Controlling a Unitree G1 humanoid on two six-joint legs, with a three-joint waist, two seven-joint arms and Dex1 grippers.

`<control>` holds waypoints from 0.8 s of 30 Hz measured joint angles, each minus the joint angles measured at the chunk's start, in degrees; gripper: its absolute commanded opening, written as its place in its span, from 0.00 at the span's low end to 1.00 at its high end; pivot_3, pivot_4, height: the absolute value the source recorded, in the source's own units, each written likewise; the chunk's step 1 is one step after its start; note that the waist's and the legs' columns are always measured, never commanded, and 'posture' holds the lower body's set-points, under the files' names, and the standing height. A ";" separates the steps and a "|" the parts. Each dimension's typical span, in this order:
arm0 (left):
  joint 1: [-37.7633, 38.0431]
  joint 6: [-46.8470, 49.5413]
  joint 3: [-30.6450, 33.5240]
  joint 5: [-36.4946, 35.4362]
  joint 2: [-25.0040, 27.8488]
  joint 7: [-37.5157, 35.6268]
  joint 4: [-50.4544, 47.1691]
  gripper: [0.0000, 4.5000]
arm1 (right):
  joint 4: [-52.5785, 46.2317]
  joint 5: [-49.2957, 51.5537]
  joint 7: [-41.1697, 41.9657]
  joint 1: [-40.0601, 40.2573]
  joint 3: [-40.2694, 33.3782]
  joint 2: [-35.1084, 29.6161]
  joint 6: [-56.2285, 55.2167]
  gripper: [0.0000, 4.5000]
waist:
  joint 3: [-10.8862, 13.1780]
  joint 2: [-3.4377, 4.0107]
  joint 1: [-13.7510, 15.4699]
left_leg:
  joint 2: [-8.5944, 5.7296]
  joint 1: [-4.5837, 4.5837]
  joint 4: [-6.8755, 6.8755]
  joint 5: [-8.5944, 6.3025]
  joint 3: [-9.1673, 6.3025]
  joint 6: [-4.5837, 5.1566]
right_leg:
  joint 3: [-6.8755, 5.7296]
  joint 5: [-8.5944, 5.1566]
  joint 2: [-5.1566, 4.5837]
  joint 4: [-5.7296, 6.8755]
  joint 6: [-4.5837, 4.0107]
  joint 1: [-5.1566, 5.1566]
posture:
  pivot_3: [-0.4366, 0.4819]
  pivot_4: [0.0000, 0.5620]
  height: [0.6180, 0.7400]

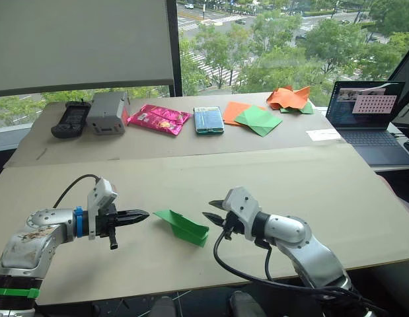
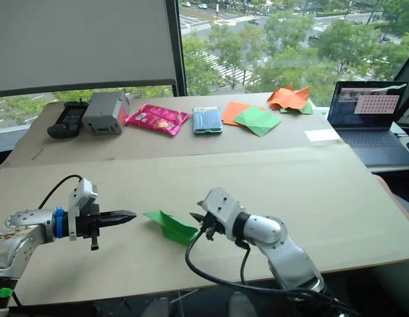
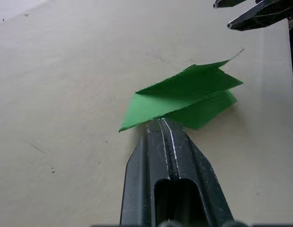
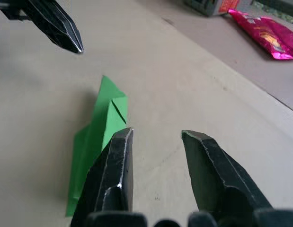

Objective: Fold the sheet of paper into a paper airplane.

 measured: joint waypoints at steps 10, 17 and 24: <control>3.50 1.81 0.63 -1.44 -0.75 3.55 -2.82 0.86 | -1.38 0.97 1.45 3.16 3.48 -2.92 -1.45 1.00 | 0.74 -0.06 -0.11 | 0.01 0.08 0.09 -0.04 -0.04 -0.06 | -0.20 -0.03 -0.16 -1.02 -0.04 -0.15 | 0.48 0.27 0.88; 3.62 1.35 0.34 -1.11 -0.80 4.86 -2.88 1.00 | 2.60 0.71 3.58 -0.17 6.43 -2.36 -4.66 1.00 | 0.70 -0.06 -0.01 | 0.01 0.08 0.11 -0.02 0.06 -0.03 | -0.14 0.00 -0.14 -0.92 -0.07 -0.13 | 0.48 0.27 0.88; 5.14 1.36 0.27 -1.18 -0.87 5.74 -4.81 1.00 | 9.03 4.62 4.11 -0.94 7.05 1.97 -1.01 1.00 | 0.64 -0.06 -0.08 | 0.03 0.21 0.08 -0.01 0.04 -0.01 | -0.09 0.05 -0.06 -0.81 -0.12 -0.06 | 0.48 0.27 0.88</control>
